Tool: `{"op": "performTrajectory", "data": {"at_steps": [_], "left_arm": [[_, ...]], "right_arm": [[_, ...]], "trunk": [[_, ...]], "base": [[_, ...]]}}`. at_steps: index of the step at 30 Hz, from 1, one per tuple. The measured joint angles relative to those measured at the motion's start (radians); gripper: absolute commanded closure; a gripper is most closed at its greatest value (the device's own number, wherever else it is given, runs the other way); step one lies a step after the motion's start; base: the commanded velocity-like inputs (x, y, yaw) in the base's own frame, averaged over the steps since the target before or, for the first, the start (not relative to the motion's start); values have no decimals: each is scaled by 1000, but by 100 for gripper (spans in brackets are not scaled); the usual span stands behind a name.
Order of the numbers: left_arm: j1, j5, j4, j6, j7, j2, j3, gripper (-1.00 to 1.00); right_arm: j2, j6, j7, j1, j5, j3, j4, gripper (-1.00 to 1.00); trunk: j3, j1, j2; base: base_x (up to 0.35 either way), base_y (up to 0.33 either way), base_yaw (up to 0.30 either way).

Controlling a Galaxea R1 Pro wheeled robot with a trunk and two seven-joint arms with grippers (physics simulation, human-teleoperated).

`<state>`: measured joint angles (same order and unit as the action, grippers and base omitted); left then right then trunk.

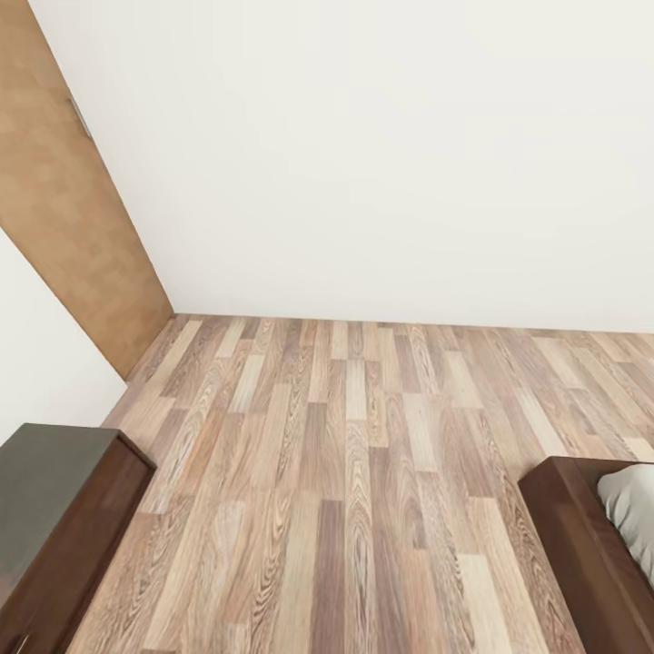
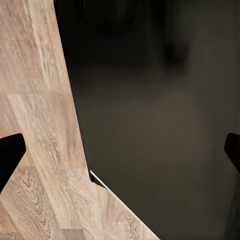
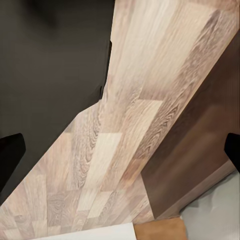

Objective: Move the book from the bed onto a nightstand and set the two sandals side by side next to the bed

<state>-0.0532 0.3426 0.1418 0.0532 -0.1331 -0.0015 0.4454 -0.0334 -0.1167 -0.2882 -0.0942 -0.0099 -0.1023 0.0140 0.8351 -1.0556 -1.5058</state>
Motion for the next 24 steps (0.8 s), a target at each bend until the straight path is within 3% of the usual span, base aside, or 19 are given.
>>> {"op": "performTrajectory", "data": {"at_steps": [24], "left_arm": [[0, 0, 0, 0, 1, 0, 0, -100]], "right_arm": [[0, 0, 0, 0, 0, 0, 0, -100]], "trunk": [[0, 0, 0]], "base": [[122, 0, 0]]}}
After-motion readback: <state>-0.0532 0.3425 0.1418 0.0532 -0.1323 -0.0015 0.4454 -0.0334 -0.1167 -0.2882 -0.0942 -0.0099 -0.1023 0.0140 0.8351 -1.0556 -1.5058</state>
